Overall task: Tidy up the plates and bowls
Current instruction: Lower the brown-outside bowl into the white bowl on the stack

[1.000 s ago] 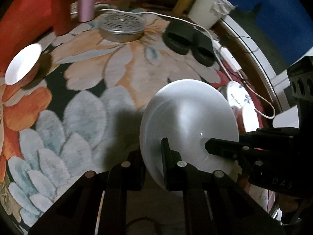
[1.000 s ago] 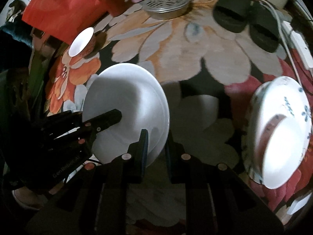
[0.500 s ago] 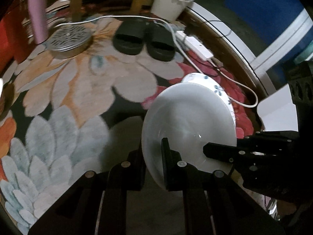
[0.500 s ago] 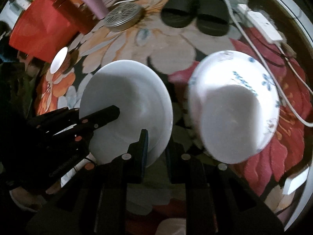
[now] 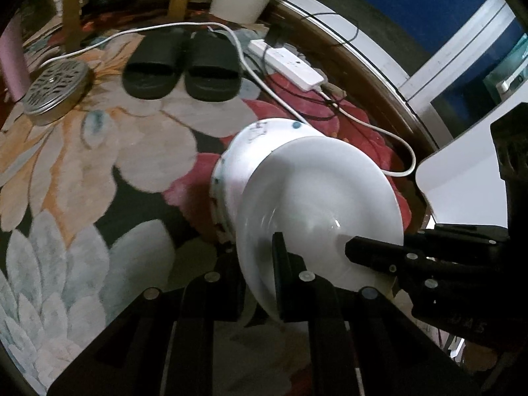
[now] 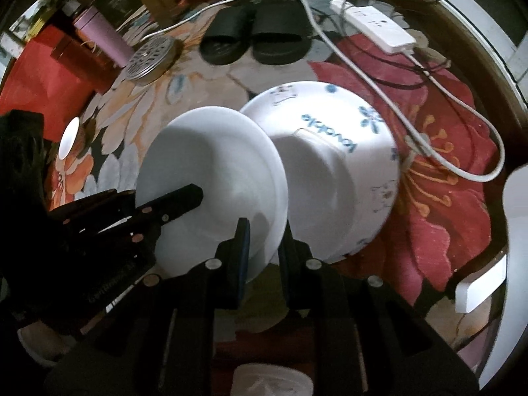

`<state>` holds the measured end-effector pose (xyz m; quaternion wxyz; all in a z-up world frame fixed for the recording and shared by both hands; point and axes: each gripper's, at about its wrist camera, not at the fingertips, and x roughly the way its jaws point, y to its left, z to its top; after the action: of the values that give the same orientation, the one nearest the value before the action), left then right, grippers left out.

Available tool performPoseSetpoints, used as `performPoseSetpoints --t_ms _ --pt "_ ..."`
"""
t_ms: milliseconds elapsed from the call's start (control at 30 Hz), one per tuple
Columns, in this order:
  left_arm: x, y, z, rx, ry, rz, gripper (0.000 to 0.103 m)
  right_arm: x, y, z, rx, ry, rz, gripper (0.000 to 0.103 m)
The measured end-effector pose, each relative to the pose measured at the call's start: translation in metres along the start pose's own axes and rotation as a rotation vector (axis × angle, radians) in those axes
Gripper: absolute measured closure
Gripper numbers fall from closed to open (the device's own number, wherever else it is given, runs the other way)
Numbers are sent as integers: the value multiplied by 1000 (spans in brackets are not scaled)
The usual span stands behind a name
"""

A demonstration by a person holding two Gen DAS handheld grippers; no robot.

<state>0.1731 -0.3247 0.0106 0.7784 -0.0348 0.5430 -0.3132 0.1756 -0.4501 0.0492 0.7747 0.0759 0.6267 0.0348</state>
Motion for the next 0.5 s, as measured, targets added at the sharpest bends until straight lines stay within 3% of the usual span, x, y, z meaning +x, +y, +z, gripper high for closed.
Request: performPoseSetpoints --t_ms 233,500 --pt "19 -19 6 21 32 -19 91 1 -26 -1 43 5 -16 86" --pt "30 -25 7 26 63 -34 91 13 -50 -4 135 54 24 89"
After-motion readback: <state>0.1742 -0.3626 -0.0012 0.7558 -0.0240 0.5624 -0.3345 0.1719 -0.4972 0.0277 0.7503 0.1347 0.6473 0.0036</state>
